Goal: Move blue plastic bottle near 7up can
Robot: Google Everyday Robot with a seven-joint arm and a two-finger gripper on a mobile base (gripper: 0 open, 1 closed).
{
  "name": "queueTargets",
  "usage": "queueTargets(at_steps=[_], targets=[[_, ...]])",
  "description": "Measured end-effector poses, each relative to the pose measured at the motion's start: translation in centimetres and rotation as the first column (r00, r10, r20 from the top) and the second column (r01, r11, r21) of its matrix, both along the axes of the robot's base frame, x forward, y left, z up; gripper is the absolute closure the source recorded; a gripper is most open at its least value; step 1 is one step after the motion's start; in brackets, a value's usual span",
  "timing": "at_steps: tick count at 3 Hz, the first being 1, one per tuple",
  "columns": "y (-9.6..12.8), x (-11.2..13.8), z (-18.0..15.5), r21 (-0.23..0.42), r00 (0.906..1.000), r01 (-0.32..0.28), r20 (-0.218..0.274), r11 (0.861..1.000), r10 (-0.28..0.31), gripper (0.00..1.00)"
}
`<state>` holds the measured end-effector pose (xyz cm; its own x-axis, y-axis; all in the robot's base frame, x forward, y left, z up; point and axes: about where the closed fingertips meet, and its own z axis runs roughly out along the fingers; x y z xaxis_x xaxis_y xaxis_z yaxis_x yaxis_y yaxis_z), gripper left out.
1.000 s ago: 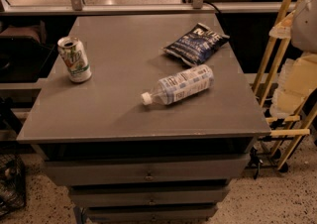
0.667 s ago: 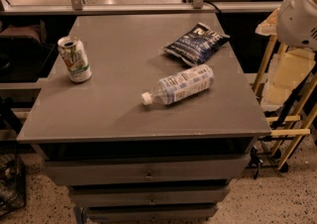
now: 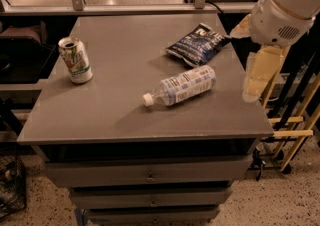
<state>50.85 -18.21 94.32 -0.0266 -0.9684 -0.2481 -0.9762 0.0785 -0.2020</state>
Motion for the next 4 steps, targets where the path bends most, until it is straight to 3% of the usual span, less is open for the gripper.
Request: queueTargets(at_steps=[2, 4], targets=[[1.9, 5.3, -4.1, 0.046, 0.9917, -0.12, -0.041, 0.992, 0.122, 0.0], [4.6, 7.1, -7.4, 0.093, 0.9702, -0.218, -0.088, 0.972, 0.226, 0.0]])
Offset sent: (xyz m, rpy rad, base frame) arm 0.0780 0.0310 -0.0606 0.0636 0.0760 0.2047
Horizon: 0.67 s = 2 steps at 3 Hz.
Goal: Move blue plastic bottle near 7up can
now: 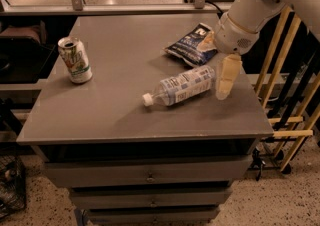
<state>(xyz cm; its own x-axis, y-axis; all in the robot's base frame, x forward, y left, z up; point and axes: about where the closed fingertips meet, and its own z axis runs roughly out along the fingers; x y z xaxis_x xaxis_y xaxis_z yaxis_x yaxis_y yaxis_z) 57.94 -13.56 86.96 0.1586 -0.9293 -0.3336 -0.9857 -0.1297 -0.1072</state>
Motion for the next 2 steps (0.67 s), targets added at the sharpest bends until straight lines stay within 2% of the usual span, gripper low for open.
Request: queueTargets(at_steps=[1, 2], targets=[[1.24, 0.16, -0.8, 0.01, 0.9993, -0.034, -0.012, 0.999, 0.035, 0.0], [2.07, 0.43, -1.14, 0.01, 0.9987, -0.05, -0.013, 0.999, 0.05, 0.15]])
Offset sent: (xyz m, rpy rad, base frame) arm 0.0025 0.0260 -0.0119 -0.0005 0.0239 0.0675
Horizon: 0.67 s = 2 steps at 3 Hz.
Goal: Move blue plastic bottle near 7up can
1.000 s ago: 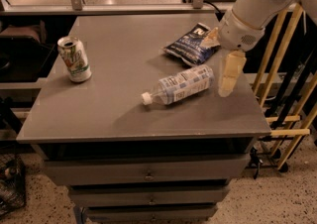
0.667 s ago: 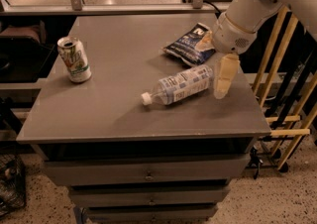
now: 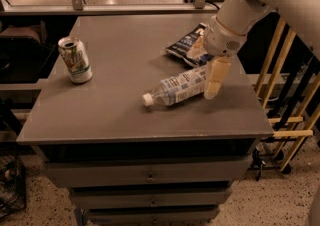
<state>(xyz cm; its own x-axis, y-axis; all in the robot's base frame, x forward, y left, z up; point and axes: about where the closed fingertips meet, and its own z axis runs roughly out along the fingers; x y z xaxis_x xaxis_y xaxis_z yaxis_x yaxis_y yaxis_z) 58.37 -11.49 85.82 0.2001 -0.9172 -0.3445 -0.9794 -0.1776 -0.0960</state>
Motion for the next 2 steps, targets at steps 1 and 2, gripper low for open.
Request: queueTargets(at_steps=[1, 2], targets=[[0.52, 0.02, -0.17, 0.002, 1.0, -0.001, -0.004, 1.0, 0.001, 0.39], [0.91, -0.35, -0.32, 0.002, 0.9999, 0.004, -0.014, 1.0, -0.004, 0.7]])
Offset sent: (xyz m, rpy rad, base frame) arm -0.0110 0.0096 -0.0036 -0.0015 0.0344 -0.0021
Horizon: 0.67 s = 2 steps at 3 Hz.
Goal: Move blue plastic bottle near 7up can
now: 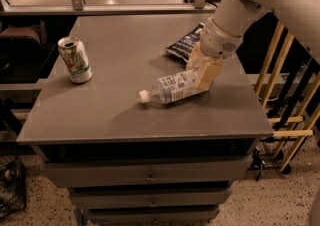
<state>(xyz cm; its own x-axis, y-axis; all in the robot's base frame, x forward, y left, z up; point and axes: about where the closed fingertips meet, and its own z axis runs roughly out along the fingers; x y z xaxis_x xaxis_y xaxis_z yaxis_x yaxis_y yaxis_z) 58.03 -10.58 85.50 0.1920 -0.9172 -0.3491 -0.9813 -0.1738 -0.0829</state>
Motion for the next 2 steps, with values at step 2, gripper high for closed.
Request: queueTargets(at_steps=[2], targets=[[-0.9, 0.6, 3.0, 0.013, 0.9985, 0.033, 0.043, 0.999, -0.034, 1.0]])
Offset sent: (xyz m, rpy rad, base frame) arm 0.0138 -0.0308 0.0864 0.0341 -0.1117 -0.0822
